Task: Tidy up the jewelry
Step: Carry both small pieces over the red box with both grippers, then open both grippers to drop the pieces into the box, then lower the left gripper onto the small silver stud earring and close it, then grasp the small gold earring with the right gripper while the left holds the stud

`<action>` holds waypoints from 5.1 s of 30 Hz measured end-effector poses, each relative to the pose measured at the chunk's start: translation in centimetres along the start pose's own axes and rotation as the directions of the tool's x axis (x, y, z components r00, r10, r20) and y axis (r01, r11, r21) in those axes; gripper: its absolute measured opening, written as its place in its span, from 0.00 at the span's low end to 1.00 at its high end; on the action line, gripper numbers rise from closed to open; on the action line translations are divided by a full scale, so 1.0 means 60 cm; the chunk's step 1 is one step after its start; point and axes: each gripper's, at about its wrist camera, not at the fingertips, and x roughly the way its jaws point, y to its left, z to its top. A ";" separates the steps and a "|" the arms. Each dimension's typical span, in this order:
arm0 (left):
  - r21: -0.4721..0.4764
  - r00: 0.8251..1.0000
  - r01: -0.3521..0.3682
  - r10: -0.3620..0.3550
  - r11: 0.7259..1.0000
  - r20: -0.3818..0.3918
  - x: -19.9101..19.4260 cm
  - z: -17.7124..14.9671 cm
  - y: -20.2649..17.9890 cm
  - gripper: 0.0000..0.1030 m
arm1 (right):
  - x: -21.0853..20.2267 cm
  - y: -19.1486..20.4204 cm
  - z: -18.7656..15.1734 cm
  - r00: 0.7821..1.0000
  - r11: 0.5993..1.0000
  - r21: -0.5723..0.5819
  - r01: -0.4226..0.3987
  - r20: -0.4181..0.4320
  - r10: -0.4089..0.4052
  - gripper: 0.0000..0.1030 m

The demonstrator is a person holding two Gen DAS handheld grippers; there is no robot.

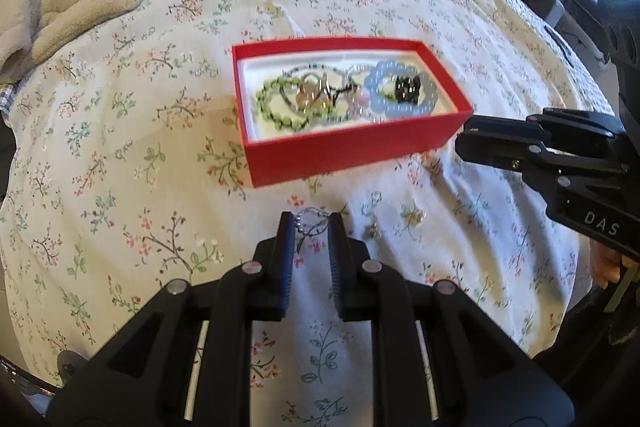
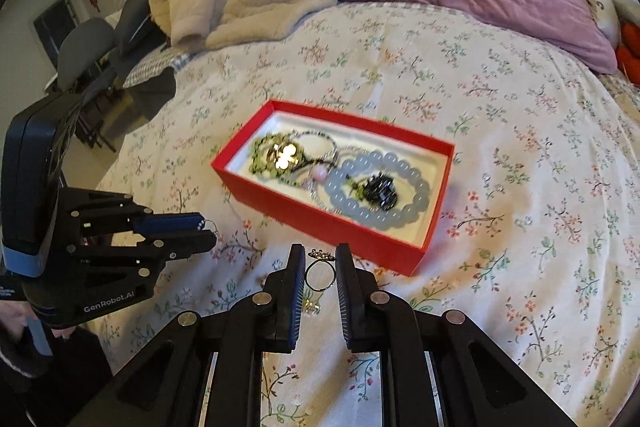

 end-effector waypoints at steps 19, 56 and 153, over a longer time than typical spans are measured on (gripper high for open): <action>-0.157 0.997 -0.005 0.017 0.988 0.076 0.004 0.076 0.031 0.18 | 0.012 -0.023 0.061 0.998 0.984 0.179 0.006 0.059 -0.017 0.15; -0.183 0.996 -0.029 0.043 0.983 0.076 -0.011 0.078 0.023 0.54 | 0.028 -0.023 0.072 1.000 0.976 0.215 0.019 -0.011 -0.016 0.19; -0.298 0.986 -0.062 0.012 0.953 -0.167 0.027 -0.058 0.051 0.13 | 0.131 0.012 -0.022 0.933 0.943 0.293 0.157 -0.357 -0.045 0.43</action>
